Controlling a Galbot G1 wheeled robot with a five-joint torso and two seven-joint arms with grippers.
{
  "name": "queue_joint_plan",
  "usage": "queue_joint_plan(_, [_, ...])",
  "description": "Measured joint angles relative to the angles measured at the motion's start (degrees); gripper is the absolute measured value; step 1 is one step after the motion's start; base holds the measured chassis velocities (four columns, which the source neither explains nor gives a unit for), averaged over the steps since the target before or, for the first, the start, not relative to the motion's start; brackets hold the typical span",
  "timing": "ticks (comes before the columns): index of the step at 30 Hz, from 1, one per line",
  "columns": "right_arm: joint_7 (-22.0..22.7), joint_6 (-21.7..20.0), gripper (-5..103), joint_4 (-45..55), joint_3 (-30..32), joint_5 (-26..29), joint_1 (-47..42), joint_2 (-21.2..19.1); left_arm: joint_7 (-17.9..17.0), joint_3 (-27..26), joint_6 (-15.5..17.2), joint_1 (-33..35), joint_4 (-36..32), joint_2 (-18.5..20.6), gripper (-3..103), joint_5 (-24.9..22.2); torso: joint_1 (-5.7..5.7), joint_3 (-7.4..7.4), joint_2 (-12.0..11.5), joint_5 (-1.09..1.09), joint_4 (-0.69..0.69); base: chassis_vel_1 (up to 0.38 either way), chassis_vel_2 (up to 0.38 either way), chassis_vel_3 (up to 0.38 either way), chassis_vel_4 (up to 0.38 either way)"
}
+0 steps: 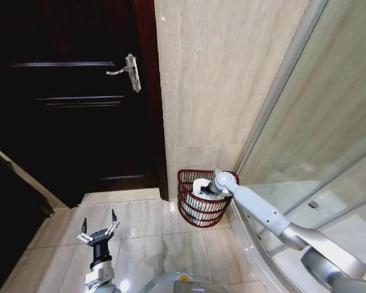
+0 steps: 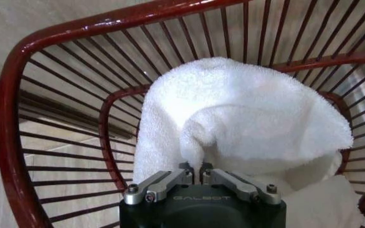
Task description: Discard the used towel into the hamper.
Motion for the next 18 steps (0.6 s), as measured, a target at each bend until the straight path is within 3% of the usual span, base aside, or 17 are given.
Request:
queue_joint_plan(3, [-0.7, 0.0, 1, 0.8, 0.3, -0.5, -0.3, -0.4, 0.0, 0.0, 0.0, 0.0, 0.0, 0.0, 100, 0.0, 0.00, 0.00, 0.0, -0.01, 0.00, 0.000, 0.000, 0.000, 0.000])
queue_joint_plan(7, [-0.9, 0.0, 12, 3.2, 1.2, -0.5, -0.8, -1.2, 0.0, 0.1, 0.0, 0.0, 0.0, 0.0, 100, 0.2, 0.00, 0.00, 0.0, -0.01, -0.01, 0.000, 0.000, 0.000, 0.000])
queue_joint_plan(14, [-0.8, 0.0, 45, 6.4, 1.9, -2.1, -2.5, -2.2, 0.1, 0.5, 0.0, 0.5, -0.5, -0.2, 100, 0.8, 0.00, 0.00, 0.0, 0.00, -0.01, 0.000, 0.000, 0.000, 0.000])
queue_joint_plan(16, [-0.7, 0.0, 45, 6.7, 2.0, -2.7, -2.6, -2.2, 0.2, 0.5, -0.1, 0.7, -0.6, -0.2, 100, 0.8, 0.00, 0.00, 0.0, 0.00, -0.01, 0.000, 0.000, 0.000, 0.000])
queue_joint_plan(17, [-0.4, 0.0, 56, 7.1, 2.1, -3.6, -2.8, -2.3, 0.2, 0.5, -0.2, 0.9, -0.7, -0.2, 100, 0.8, 0.00, 0.00, 0.0, 0.00, 0.00, 0.000, 0.000, 0.000, 0.000])
queue_joint_plan(18, [0.0, 0.0, 56, 7.8, 2.3, -4.1, -2.9, -2.5, 0.2, 0.4, -0.4, 1.1, -0.7, -0.1, 100, 0.7, 0.00, 0.00, 0.0, 0.00, 0.00, 0.000, 0.000, 0.000, 0.000])
